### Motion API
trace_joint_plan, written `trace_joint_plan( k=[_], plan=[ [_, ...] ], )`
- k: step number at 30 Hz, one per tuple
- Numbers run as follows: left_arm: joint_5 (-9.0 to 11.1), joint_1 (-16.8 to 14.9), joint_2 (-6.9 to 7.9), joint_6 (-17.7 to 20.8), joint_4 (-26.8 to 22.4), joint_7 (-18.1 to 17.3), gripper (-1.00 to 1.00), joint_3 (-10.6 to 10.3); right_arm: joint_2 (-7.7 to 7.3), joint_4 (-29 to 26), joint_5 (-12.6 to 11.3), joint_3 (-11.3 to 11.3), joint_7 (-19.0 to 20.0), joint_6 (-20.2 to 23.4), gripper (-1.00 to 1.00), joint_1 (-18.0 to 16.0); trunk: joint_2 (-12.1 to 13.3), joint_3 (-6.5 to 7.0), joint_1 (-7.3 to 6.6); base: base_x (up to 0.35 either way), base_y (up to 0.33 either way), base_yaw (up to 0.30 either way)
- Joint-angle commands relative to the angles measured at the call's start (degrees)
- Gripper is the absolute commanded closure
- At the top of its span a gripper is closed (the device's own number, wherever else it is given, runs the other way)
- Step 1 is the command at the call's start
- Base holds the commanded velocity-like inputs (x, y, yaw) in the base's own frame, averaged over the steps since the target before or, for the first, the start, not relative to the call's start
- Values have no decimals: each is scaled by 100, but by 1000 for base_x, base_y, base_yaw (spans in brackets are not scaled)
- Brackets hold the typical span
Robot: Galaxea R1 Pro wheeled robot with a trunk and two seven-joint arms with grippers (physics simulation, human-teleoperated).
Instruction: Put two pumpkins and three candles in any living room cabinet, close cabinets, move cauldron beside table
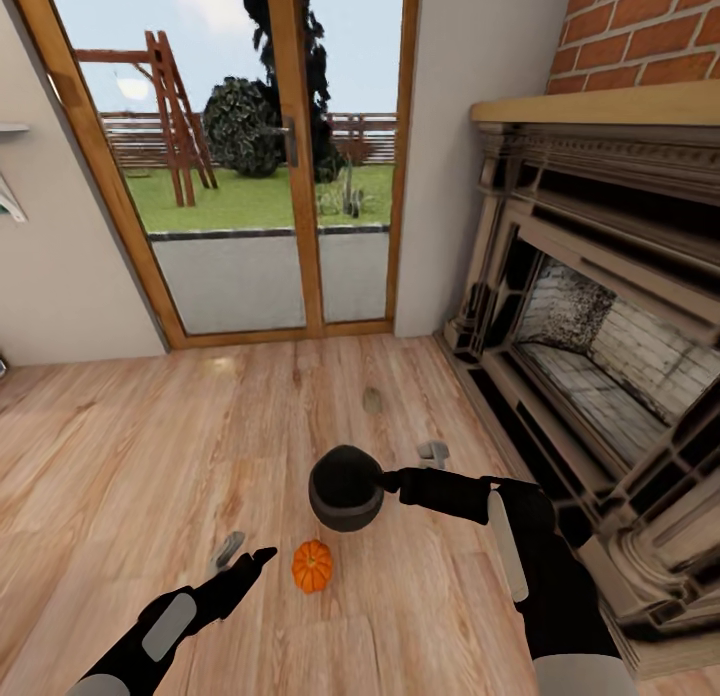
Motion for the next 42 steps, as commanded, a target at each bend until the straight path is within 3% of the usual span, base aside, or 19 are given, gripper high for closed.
trace_joint_plan(
  k=[1, 11, 20, 23, 26, 30, 42],
  plan=[
    [48, -2, 4, 26, -4, -2, -100, -10, 5, -1, -36, -13, -5, 47, -100, -4, -2, -5, 1, 153, 19, -1],
    [48, -2, -3, 34, -18, -3, -100, -19, 5, -9, -36, -13, -5, 47, -100, -3, -2, -5, 1, 228, 3, 0],
    [49, -2, -5, 34, -48, -9, -100, -22, 5, -10, -36, -20, -5, 47, -100, -3, -2, -5, 1, 35, 0, 0],
    [48, -2, -5, 34, -49, -96, -100, -25, 0, -20, -36, -17, 1, 47, -100, -1, -122, -59, 67, 1, 0, 0],
    [48, -2, -4, 34, -39, -521, -100, -37, -15, -25, -36, -17, 3, 47, -100, -4, -243, -112, 133, 0, 0, 0],
    [48, -2, -1, 34, -35, -683, -100, -42, -34, -10, -29, -17, 2, 47, -100, 0, -403, -184, 221, 0, 0, 0],
    [48, -2, 0, 34, -31, -730, -100, -44, -120, 24, -35, -18, 4, 47, -100, 1, -884, -400, 485, 0, 0, 0]
  ],
)
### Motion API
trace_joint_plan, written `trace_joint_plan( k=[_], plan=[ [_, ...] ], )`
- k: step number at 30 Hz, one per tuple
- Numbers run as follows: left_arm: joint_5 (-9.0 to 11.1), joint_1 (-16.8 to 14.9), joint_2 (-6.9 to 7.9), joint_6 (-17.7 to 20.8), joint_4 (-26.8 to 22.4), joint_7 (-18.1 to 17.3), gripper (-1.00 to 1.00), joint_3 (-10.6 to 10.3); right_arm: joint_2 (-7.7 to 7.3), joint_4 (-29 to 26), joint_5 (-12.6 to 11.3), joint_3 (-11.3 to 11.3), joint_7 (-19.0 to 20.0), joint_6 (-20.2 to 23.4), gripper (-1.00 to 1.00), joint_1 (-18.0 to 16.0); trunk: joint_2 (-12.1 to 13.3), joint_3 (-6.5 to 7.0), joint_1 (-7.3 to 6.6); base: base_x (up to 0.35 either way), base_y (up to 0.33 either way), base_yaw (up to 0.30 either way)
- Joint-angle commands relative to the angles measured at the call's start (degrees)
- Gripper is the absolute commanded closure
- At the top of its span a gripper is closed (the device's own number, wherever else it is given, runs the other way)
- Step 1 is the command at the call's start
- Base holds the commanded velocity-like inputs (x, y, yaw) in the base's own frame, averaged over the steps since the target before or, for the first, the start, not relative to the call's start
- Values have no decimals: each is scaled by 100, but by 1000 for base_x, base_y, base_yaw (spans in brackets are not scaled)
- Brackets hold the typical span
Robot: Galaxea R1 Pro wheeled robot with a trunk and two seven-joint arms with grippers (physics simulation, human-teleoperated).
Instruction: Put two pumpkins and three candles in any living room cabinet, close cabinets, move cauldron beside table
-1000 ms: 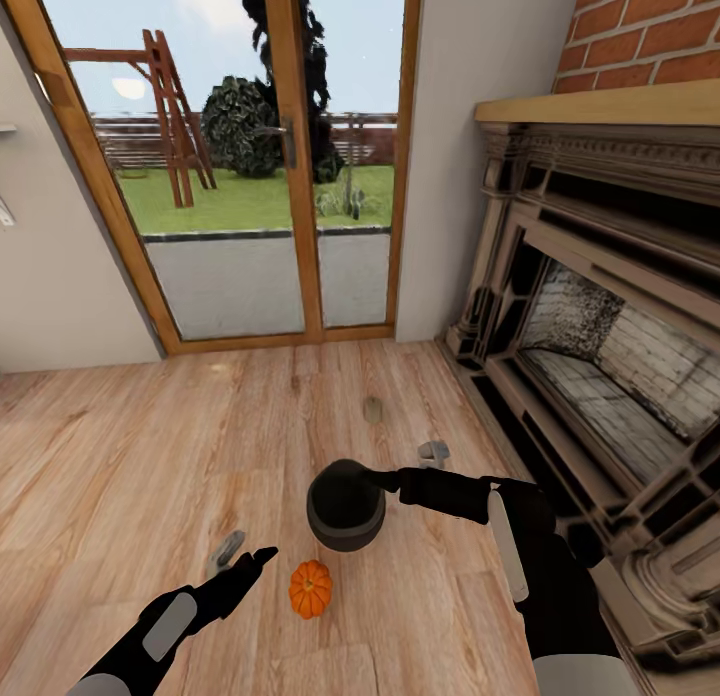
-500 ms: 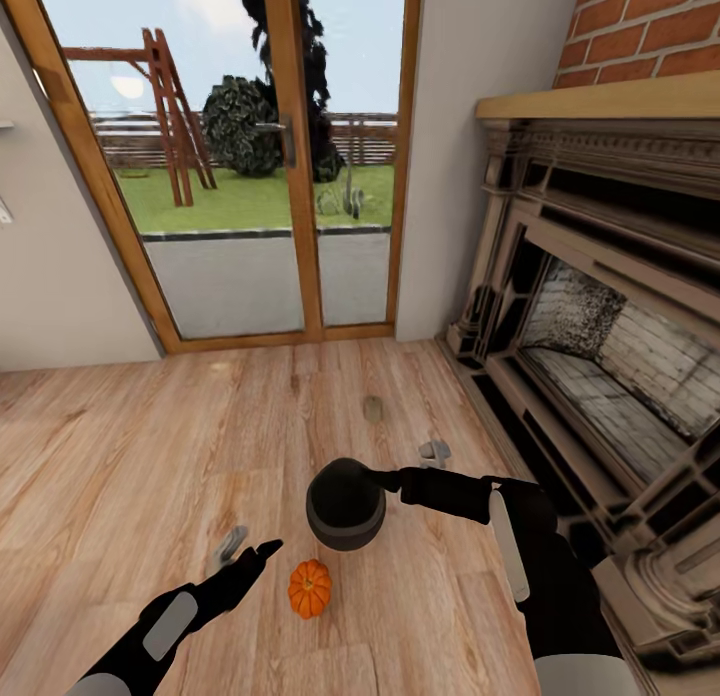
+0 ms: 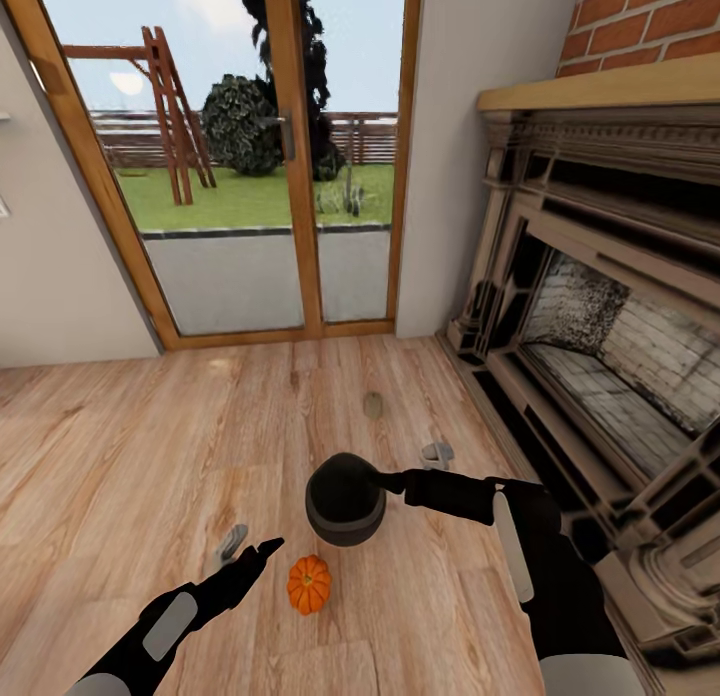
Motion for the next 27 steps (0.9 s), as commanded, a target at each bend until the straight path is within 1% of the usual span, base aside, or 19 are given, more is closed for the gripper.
trace_joint_plan(
  k=[1, 27],
  plan=[
    [60, -2, 2, 33, -2, -1, -100, -15, 3, 0, -39, -14, -5, 48, -100, -3, -44, -23, 22, 0, 0, 0],
    [60, -2, 8, 42, -4, -9, -100, -14, -1, -6, -47, -16, -5, 48, -100, -6, -1087, -490, 593, 0, 0, 0]
  ],
)
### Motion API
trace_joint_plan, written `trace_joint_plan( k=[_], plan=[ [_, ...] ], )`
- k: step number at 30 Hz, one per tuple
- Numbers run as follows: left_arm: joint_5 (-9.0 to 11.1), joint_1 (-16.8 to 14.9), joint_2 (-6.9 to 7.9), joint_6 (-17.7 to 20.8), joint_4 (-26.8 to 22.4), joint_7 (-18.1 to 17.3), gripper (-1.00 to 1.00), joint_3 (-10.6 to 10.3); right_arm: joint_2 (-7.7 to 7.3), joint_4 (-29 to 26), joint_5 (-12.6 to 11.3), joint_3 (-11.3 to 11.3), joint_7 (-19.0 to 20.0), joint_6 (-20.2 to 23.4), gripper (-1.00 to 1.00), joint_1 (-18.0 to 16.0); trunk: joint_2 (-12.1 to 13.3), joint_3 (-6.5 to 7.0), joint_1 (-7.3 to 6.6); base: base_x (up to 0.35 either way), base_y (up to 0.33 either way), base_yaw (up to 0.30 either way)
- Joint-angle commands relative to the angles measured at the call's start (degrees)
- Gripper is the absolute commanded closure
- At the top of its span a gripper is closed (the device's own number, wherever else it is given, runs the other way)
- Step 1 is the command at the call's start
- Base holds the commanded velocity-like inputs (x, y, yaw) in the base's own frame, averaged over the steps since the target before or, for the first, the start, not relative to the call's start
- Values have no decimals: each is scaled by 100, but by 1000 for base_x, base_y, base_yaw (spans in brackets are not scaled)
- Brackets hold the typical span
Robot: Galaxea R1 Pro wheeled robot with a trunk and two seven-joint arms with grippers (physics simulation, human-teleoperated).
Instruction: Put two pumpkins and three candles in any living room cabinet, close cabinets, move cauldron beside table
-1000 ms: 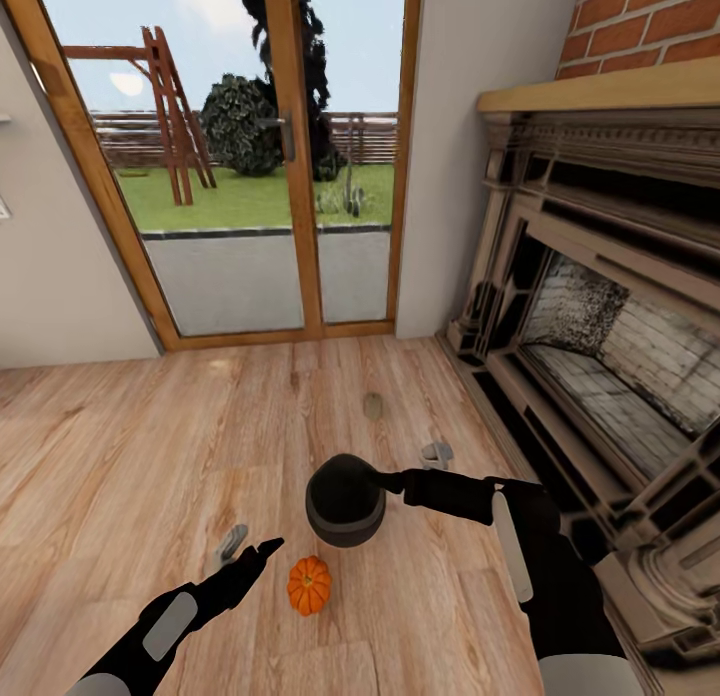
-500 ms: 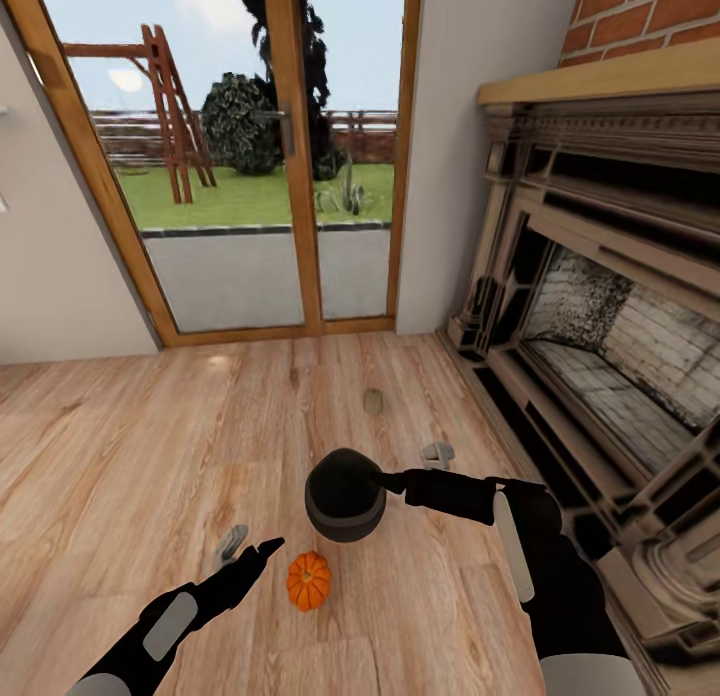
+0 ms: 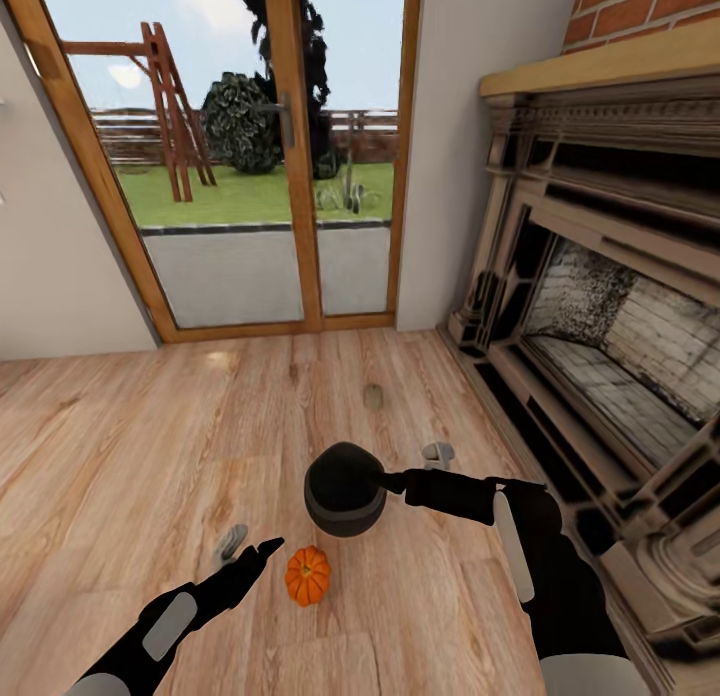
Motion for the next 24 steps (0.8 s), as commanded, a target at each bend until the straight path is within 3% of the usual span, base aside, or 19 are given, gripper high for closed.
trace_joint_plan(
  k=[1, 13, 19, 24],
  plan=[
    [60, -2, 4, 33, -2, 1, -100, -15, 5, -2, -38, -12, -5, 51, -100, -4, -44, -23, 22, 0, 0, 0],
    [60, -2, 5, 33, -2, -3, -100, -15, 5, -40, -49, -12, 2, 71, -100, -3, -525, -238, 285, 0, 0, 0],
    [60, -2, 8, 33, 43, -420, -100, -28, 5, -68, -50, -12, 4, 196, -100, -4, -766, -346, 417, 0, 0, 0],
    [67, -2, 20, 33, 58, -509, -100, -12, 5, -59, -48, -12, 3, 205, -100, -2, -966, -436, 527, 0, 0, 0]
  ],
)
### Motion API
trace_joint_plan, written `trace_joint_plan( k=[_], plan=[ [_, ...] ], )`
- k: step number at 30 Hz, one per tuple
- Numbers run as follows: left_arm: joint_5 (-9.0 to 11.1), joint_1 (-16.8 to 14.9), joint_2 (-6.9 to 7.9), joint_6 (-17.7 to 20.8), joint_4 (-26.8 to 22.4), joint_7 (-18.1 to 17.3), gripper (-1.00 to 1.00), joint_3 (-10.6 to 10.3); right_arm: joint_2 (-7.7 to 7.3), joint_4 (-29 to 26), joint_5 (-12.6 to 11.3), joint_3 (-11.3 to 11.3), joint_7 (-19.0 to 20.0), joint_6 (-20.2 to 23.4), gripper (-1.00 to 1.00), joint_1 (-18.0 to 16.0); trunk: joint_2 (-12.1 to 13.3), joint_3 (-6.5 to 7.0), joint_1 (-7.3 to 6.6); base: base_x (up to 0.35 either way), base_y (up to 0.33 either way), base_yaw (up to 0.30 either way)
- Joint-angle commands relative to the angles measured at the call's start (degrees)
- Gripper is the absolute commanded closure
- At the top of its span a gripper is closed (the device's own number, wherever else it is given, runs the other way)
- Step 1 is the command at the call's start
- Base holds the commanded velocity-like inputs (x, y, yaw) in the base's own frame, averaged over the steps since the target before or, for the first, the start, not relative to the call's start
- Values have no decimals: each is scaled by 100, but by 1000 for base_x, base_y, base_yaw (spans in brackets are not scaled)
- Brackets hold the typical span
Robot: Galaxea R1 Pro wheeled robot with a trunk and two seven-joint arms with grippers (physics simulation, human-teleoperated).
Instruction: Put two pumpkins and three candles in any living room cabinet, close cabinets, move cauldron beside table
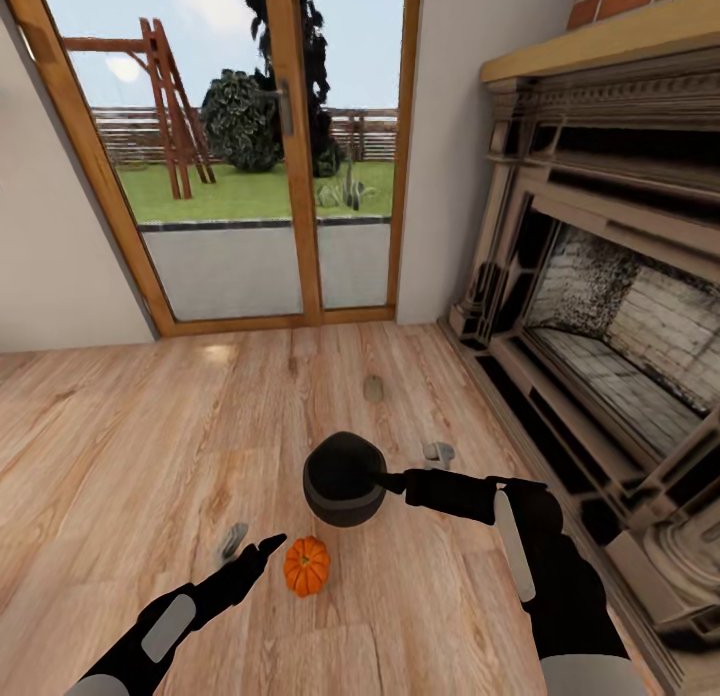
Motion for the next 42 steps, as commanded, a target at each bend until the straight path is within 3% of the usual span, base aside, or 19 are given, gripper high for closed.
trace_joint_plan(
  k=[1, 42],
  plan=[
    [61, -2, 4, 39, -1, -3, -100, -13, 5, 0, -39, -12, -6, 48, -100, -5, -44, -23, 22, 0, 0, 0],
    [62, -2, -2, 39, 0, -8, -100, 16, 5, 36, -38, -12, -10, 57, -100, -7, -1688, -759, 922, 0, 0, 0]
  ],
)
